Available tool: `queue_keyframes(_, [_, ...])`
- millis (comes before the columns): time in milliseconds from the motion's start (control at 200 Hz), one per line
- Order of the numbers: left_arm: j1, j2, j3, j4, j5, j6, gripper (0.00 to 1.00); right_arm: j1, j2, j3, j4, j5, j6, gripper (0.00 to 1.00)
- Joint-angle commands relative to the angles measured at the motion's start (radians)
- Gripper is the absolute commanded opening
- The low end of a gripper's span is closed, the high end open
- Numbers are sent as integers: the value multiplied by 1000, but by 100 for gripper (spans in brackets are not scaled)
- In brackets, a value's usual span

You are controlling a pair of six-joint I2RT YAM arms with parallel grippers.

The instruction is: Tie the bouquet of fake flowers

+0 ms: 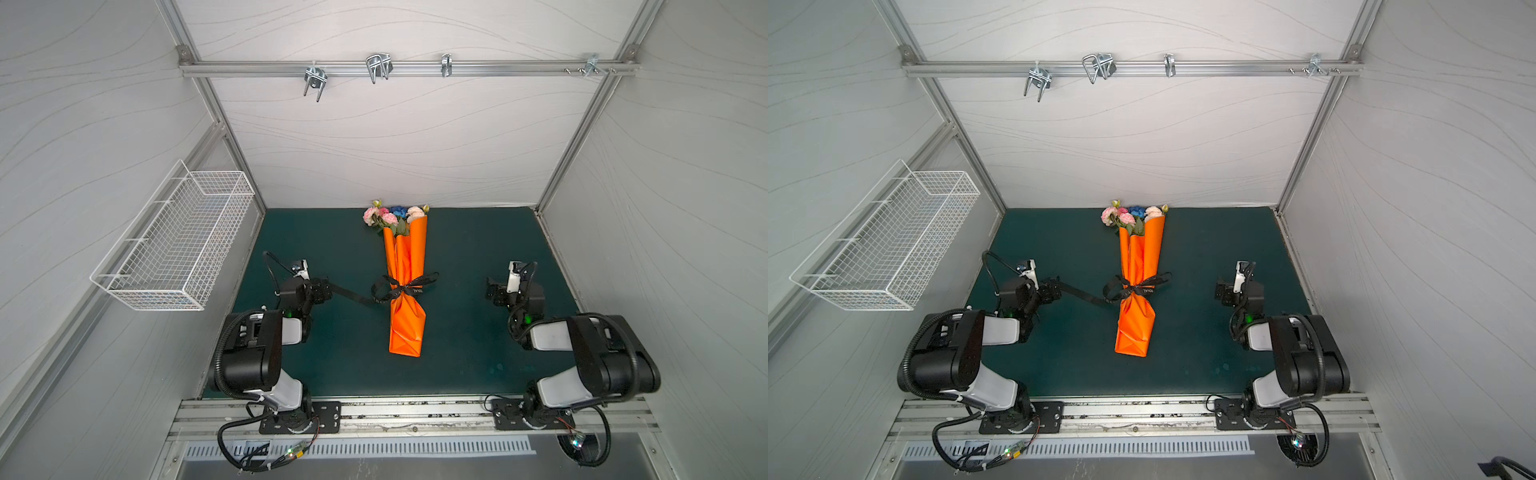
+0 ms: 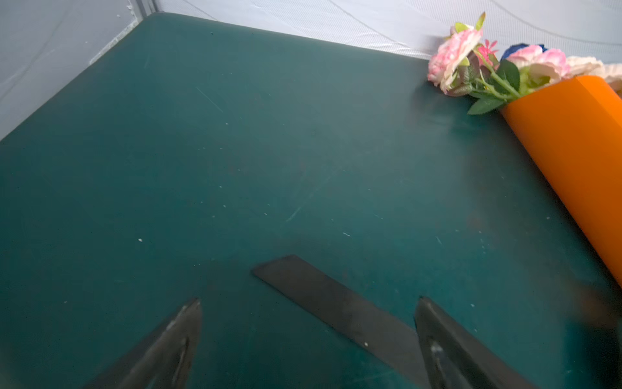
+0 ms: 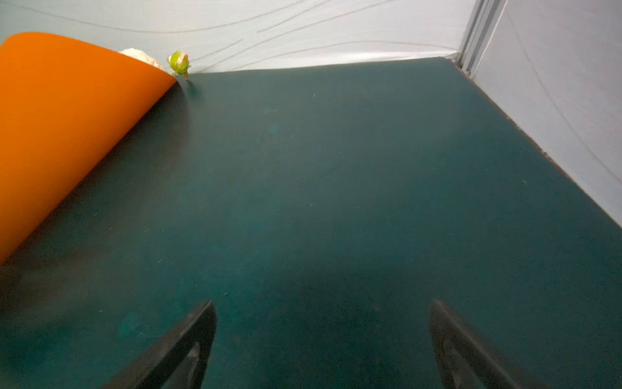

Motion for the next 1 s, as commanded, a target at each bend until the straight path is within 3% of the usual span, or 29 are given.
queue_keyframes(0, [2,-1,36,65,47,-4,99,-10,3,63,-24,-85,-45,99])
queue_keyframes(70, [-12,7,56,40,19,8,99,-25,35,120,-75,-114,-34,99])
queue_keyframes(120, [-25,4,69,6,-5,14,99,-26,24,179,-214,-125,-33,99])
queue_keyframes(175, [-30,4,70,8,-14,15,99,-24,36,162,-156,-123,-36,99])
queue_keyframes(990, [-49,4,76,-4,-45,26,99,-15,27,170,-190,-110,-43,99])
